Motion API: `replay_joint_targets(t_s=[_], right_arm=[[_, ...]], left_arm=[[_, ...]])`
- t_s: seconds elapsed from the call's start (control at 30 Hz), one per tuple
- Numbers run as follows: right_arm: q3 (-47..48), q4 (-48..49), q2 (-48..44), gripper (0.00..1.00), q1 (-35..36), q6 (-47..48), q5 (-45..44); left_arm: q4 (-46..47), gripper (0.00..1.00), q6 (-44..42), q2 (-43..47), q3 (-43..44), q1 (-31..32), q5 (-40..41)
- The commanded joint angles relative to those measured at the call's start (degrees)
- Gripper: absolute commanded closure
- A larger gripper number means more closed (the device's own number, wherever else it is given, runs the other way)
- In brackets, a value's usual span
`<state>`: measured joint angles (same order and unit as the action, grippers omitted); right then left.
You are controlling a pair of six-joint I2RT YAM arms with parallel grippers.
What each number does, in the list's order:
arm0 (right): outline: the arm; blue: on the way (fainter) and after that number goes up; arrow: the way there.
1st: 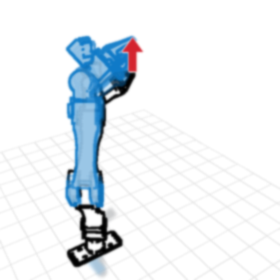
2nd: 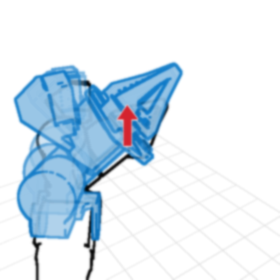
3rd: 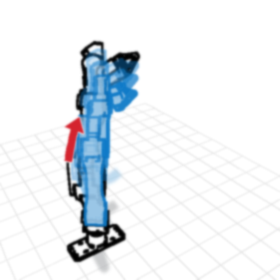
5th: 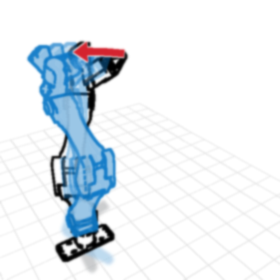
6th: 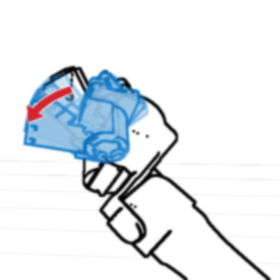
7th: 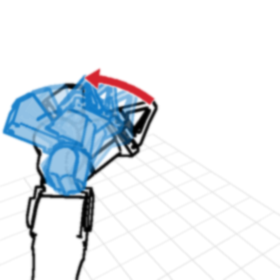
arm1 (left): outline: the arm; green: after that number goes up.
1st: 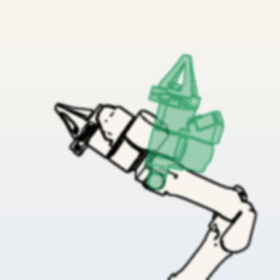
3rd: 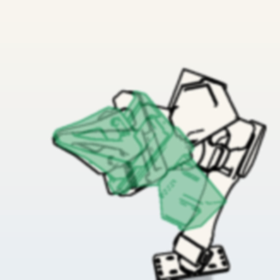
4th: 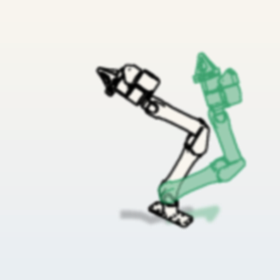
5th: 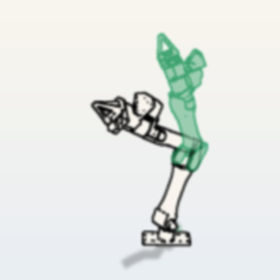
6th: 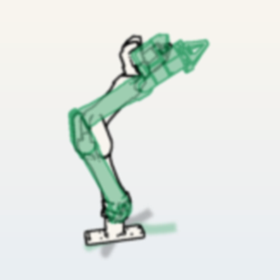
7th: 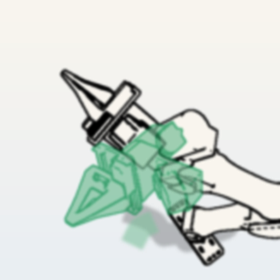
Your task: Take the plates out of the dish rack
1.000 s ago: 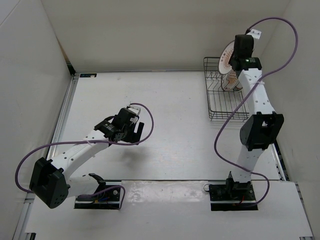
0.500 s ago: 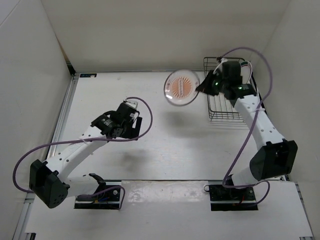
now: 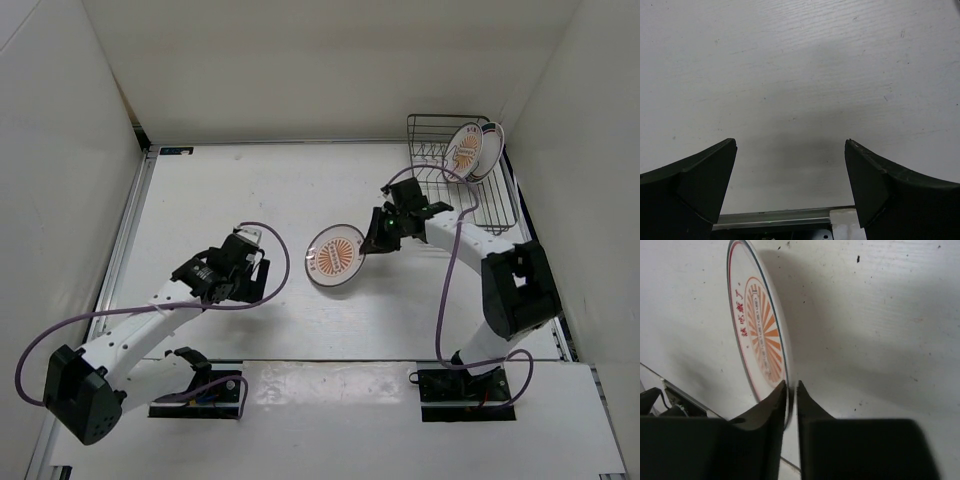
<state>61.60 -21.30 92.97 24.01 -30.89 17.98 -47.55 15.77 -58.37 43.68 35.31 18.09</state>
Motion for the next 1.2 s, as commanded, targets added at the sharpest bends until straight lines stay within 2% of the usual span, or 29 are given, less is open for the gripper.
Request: replay_joint_targets(t_s=[0.0, 0.07, 0.1, 0.2, 0.23, 0.3, 0.4, 0.43, 0.5, 0.53, 0.57, 0.63, 0.7, 0.77, 0.83, 0.97, 1.0, 1.1, 1.13, 1.17], right_arm=[[4.1, 0.7, 3.1, 0.78, 1.5, -1.2, 0.9], [5.3, -1.8, 4.4, 0.54, 2.2, -1.1, 0.7], [5.5, -2.3, 4.8, 0.35, 2.4, -1.2, -0.8], [6.7, -5.8, 5.5, 0.20, 1.7, 0.1, -2.7], [11.0, -11.1, 6.1, 0.20, 1.8, 2.0, -4.2], [14.9, -15.4, 7.0, 0.20, 1.7, 4.8, -5.5], [30.6, -27.6, 6.8, 0.20, 1.9, 8.9, -11.2], [33.4, -29.2, 6.4, 0.20, 2.0, 10.1, -16.0], [43.6, -32.5, 5.6, 0.20, 1.8, 11.7, -20.1], [45.6, -32.5, 4.8, 0.14, 1.7, 12.1, -26.7], [48.7, -28.8, 3.5, 0.10, 1.6, 12.1, -29.3], [48.3, -23.9, 1.6, 0.10, 1.1, 14.0, -40.2], [43.1, -10.0, -2.1, 0.10, 0.4, 17.1, -44.8], [41.7, -2.7, -2.4, 0.10, -0.1, 18.8, -48.8], [45.5, -0.5, -1.0, 0.10, -1.3, 17.1, -54.0], [54.9, -3.6, 10.3, 0.10, -5.5, 9.6, -56.7], [57.6, -0.3, 11.9, 0.10, -6.7, 10.4, -61.0], [57.2, 8.7, 16.8, 0.10, -8.4, 16.6, -66.8], [57.7, 12.9, 19.4, 0.10, -9.1, 25.5, -66.3], [59.5, 15.4, 22.0, 0.10, -9.9, 29.1, -64.1]], left_arm=[[-0.7, 0.00, 0.8, -1.5, 2.4, 0.0, 2.0], [-1.3, 0.00, 0.9, -1.1, 2.1, -0.1, 2.3], [-1.4, 0.00, 1.3, -1.0, 1.8, -0.1, 2.7], [-0.9, 0.00, 1.5, 1.2, 0.7, -0.2, 3.7], [-1.2, 0.00, 1.5, 1.8, 0.5, 0.0, 4.1], [-1.4, 0.00, 1.5, 2.4, 0.6, -0.1, 4.4], [-2.2, 0.00, 1.5, 2.9, 0.5, -0.2, 4.8], [-2.3, 0.00, 1.3, 2.9, 0.5, -0.1, 4.9], [-2.5, 0.00, 1.1, 2.9, 0.3, 0.1, 6.0], [-2.5, 0.00, 1.3, 2.9, 0.0, 0.0, 6.7], [-2.4, 0.00, 1.3, 2.6, -0.1, 0.1, 7.0], [-2.2, 0.00, 0.8, 1.7, 0.3, 0.2, 6.7], [-3.1, 0.00, 1.0, 0.4, 1.9, 0.2, 6.9], [-4.5, 0.00, 1.2, 0.3, 2.1, 0.2, 7.8], [-4.5, 0.00, 1.5, 1.7, 1.5, 0.3, 8.4], [-4.2, 0.00, 1.7, 3.4, 1.1, 0.2, 8.2], [-4.2, 0.00, 1.7, 3.5, 1.1, 0.2, 8.2], [-5.4, 0.00, 2.1, 3.3, 1.8, 0.2, 8.4], [-5.7, 0.00, 2.2, 3.3, 2.1, 0.3, 8.5], [-5.9, 0.00, 2.2, 3.3, 2.1, 0.3, 8.3]])
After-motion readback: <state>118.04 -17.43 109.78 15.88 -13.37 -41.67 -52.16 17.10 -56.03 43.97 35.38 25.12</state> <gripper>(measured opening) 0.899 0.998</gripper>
